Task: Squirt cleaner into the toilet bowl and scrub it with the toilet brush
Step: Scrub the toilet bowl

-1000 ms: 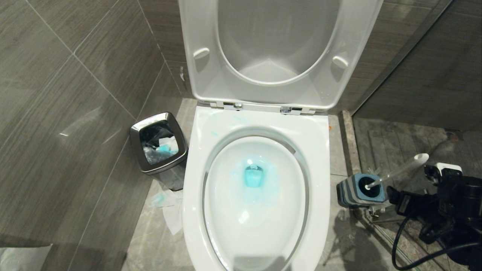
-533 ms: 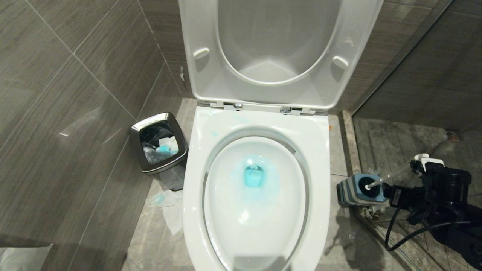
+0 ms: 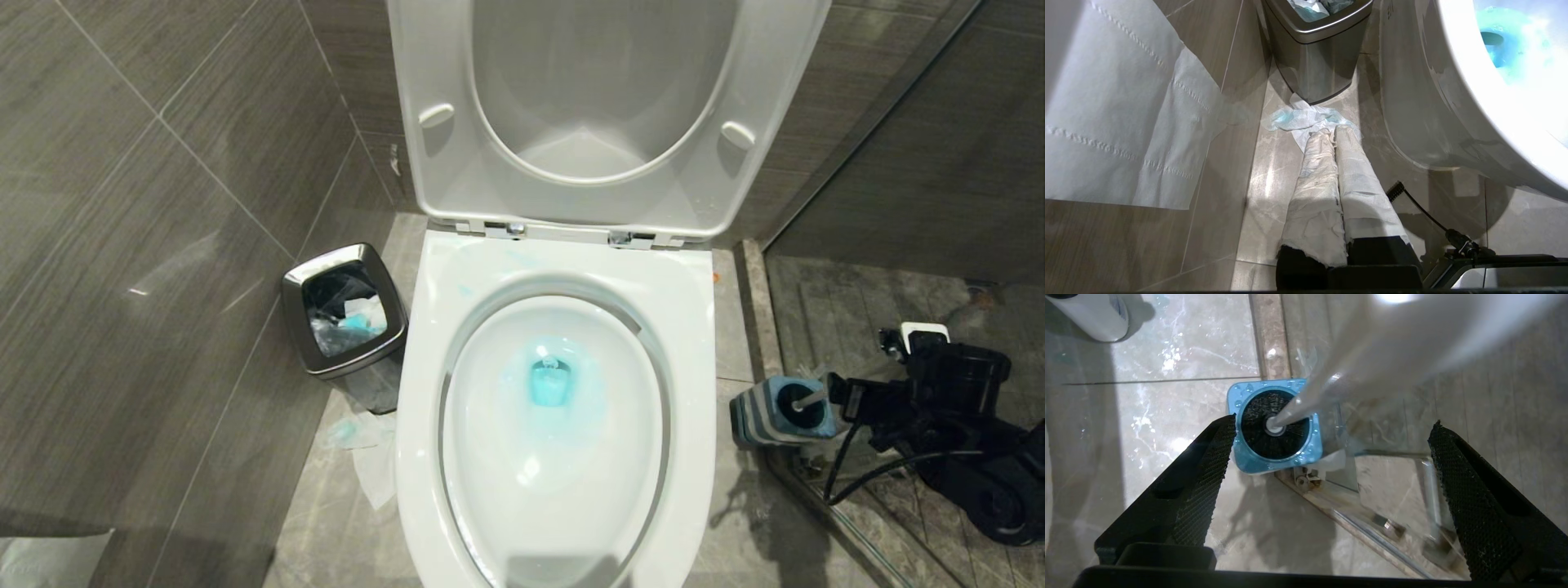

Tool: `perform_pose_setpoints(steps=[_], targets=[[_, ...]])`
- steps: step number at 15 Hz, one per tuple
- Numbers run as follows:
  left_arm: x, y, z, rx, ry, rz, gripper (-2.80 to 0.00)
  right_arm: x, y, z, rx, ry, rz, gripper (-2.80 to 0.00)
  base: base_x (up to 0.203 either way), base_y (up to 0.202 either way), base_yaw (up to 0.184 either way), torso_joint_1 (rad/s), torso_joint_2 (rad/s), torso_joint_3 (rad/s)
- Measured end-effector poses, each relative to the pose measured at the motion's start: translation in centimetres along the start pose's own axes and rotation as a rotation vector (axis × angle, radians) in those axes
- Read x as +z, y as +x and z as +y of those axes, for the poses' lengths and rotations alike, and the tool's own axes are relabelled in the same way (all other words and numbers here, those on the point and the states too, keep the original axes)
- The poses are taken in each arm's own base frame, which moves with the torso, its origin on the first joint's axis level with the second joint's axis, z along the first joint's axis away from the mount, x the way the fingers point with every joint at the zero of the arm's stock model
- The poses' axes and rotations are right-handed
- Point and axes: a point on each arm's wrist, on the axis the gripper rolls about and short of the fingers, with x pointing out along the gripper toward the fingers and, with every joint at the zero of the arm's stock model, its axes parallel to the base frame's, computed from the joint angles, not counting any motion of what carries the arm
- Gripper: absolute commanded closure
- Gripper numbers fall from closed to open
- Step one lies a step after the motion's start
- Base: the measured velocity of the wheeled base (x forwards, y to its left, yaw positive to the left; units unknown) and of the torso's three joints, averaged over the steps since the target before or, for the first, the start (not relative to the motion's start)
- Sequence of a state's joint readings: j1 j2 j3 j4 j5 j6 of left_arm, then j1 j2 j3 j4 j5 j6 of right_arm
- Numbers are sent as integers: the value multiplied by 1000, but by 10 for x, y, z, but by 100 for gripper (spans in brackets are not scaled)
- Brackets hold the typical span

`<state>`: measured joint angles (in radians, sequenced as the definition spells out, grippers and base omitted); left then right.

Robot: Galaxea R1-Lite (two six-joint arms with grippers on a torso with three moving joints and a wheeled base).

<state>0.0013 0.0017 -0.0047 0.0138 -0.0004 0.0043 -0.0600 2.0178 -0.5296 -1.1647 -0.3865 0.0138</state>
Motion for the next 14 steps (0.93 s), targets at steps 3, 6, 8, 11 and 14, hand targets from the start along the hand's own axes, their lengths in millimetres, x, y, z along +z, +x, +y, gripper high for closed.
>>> perform_pose_setpoints(steps=[3,6,8,11,14], targets=[[0,0,0,0,0,0,0,0,17,6,9,-6,-30,-280,0,0,0,0,0,0],[0,0,0,0,0,0,0,2,29,11,22,-16,-69,-280,0,0,0,0,0,0],[0,0,0,0,-1,0,0,1,33,13,31,-39,-93,-280,0,0,0,0,0,0],[0,0,0,0,-1,0,0,1,36,14,34,-60,-129,-280,0,0,0,0,0,0],[0,0,0,0,0,0,0,3,35,14,35,-63,-134,-280,0,0,0,0,0,0]])
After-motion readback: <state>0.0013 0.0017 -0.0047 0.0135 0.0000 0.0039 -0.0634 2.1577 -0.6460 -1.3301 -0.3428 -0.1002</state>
